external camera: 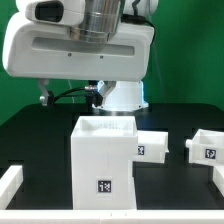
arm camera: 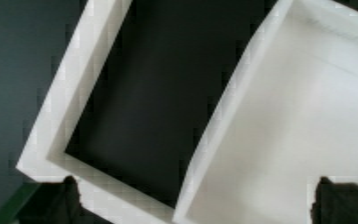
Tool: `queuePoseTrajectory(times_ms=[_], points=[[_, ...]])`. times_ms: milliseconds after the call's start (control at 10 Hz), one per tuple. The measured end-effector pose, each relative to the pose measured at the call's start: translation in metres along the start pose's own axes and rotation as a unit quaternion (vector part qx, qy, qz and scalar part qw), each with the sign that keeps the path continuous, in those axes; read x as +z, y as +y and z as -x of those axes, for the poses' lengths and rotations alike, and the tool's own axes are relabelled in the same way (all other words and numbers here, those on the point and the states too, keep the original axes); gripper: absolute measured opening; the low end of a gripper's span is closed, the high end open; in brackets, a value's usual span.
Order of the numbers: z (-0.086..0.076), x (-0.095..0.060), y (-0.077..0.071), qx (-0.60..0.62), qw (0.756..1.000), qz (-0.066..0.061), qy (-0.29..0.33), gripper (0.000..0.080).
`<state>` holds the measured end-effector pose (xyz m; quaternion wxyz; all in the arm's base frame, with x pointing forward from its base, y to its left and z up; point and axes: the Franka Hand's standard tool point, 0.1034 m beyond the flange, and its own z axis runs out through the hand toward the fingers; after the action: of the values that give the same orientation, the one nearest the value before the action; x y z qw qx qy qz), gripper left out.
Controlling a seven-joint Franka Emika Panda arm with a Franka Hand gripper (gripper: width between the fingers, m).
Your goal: Assemble drawer
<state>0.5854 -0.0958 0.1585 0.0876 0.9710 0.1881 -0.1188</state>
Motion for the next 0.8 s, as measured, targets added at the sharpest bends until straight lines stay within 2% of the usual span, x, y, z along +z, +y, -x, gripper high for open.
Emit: queuePoseTrajectory(times_ms=[100, 400, 500, 600, 800], points=[[-0.003, -0.001, -0.005, 0.001, 1.000, 0.003, 0.001, 0.0649], [-0.001, 0.000, -0.001, 0.006, 1.000, 0.002, 0.001, 0.0649], [-0.003, 0.002, 0.001, 0.010, 1.000, 0.004, 0.014, 0.0649], [-0.004, 0.008, 0.005, 0.025, 0.998, 0.008, 0.053, 0.0649], [0.003, 0.018, 0.008, 0.053, 0.996, -0.004, 0.075, 0.0649]])
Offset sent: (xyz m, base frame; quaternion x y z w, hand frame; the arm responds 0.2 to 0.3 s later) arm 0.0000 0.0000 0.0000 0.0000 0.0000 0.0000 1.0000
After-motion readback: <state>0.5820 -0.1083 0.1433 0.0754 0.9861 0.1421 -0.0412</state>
